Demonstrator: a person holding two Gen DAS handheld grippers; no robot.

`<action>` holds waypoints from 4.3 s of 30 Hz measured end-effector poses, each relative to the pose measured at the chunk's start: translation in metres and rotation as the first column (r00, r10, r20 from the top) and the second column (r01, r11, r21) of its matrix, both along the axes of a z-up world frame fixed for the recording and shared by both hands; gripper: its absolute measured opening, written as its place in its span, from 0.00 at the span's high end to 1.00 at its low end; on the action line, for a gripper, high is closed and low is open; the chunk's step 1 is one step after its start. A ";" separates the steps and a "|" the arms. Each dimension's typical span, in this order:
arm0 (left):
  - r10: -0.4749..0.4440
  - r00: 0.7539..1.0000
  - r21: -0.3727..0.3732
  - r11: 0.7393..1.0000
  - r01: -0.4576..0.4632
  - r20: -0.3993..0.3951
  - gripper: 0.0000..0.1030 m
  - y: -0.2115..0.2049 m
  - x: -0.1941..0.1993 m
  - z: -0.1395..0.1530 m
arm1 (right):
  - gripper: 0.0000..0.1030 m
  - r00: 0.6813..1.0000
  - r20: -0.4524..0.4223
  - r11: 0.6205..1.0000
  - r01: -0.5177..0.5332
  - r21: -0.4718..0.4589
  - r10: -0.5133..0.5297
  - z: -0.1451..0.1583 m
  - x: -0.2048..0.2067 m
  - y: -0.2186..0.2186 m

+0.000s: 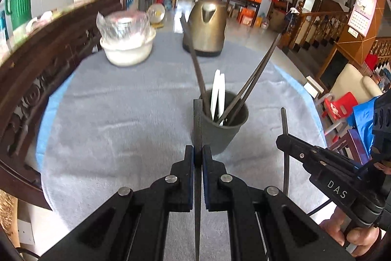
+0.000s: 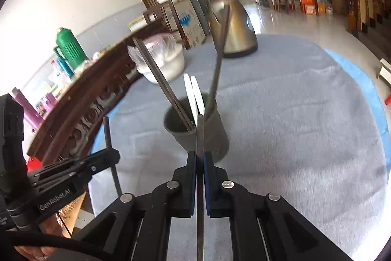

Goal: Organize utensils
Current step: 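Lift both held chopsticks upright and raise them over the dark grey cup, then lower both chopsticks into the dark grey cup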

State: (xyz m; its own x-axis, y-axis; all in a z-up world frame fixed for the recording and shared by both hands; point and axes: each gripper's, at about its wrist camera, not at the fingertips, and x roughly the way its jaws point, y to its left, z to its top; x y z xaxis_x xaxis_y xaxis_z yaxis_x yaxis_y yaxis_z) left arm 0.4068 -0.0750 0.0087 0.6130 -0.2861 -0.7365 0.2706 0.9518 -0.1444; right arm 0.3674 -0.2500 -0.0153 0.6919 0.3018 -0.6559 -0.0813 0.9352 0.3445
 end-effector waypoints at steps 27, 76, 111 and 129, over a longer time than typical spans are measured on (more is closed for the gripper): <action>0.011 0.988 -0.010 1.000 -0.009 0.153 0.94 -0.001 -0.020 0.066 | 0.94 0.963 0.271 0.997 -0.004 0.075 -0.016 0.072 -0.009 -0.003; -0.029 0.938 -0.058 0.997 0.052 0.344 0.94 -0.020 0.010 0.152 | 0.94 0.800 0.574 0.984 0.170 0.059 -0.173 0.131 0.053 0.002; -0.021 0.963 -0.069 0.997 0.041 0.270 0.94 -0.020 0.036 0.067 | 0.94 0.805 0.544 0.962 0.273 0.013 -0.236 0.067 0.066 0.014; -0.006 0.984 -0.029 1.000 0.011 0.180 0.93 -0.022 0.023 0.044 | 0.94 0.844 0.499 0.970 0.240 -0.024 -0.196 0.054 0.034 0.019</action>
